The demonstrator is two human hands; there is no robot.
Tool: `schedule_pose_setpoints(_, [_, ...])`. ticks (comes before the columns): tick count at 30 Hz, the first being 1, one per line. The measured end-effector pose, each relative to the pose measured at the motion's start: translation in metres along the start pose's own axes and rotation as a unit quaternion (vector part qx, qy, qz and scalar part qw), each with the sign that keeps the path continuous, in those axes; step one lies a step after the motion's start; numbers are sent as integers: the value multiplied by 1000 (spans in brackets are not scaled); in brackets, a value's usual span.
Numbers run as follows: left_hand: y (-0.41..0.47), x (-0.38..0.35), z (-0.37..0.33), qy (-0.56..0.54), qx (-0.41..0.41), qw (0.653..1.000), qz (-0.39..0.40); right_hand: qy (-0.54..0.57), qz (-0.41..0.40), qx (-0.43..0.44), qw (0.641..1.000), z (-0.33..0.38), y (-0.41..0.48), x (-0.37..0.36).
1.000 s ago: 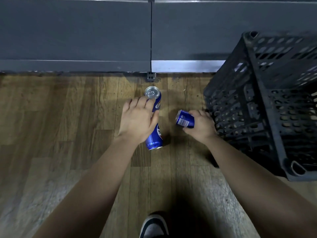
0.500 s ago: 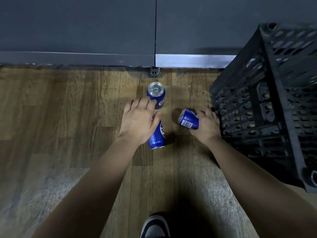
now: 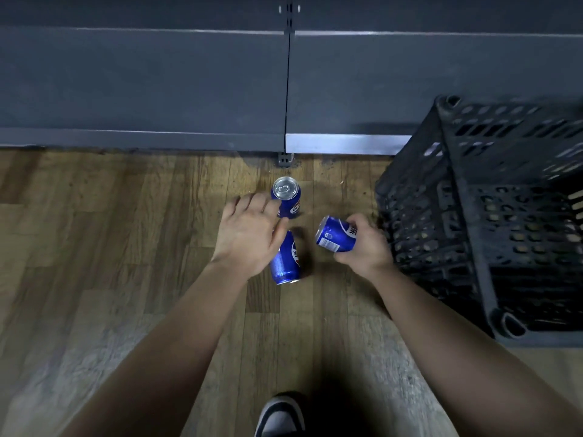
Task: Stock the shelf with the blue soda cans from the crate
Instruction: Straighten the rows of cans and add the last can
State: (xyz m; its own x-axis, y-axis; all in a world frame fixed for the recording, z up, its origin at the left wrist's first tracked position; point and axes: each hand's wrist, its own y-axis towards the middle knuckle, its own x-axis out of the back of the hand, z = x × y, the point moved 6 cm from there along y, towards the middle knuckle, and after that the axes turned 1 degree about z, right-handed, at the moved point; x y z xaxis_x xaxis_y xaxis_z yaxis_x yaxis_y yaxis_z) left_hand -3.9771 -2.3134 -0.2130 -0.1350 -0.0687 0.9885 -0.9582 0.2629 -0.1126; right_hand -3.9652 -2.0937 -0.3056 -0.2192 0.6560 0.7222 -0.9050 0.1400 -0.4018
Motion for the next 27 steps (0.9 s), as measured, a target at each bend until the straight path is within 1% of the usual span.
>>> schedule_pose_setpoints(3, [-11,53,-10,0,9,1000,2,2,5,24,1000,41,-25,42])
schedule_pose_setpoints(6, [-20,129,-26,-11,9,1000,-9,-19,12,49,999,94,-56,99])
schedule_pose_setpoints(10, [-26,252,-45,-11,-3,999,-30,-31,6,80,996,169,-101,196])
schedule_pose_setpoints(16, [-33,448,-78,19,-31,998,-60,-52,-25,115,992,276,-177,366])
schedule_pose_setpoints(19, [-34,539,-101,8,-43,996,-83,-58,-46,120,990,319,-212,448])
schedule_pose_setpoints(22, [-34,615,-124,-3,-59,992,-107,-67,-77,121,987,352,-242,523])
schedule_pose_setpoints(27, [-32,704,-169,-19,-109,982,-150,-63,-138,126,980,386,-282,628])
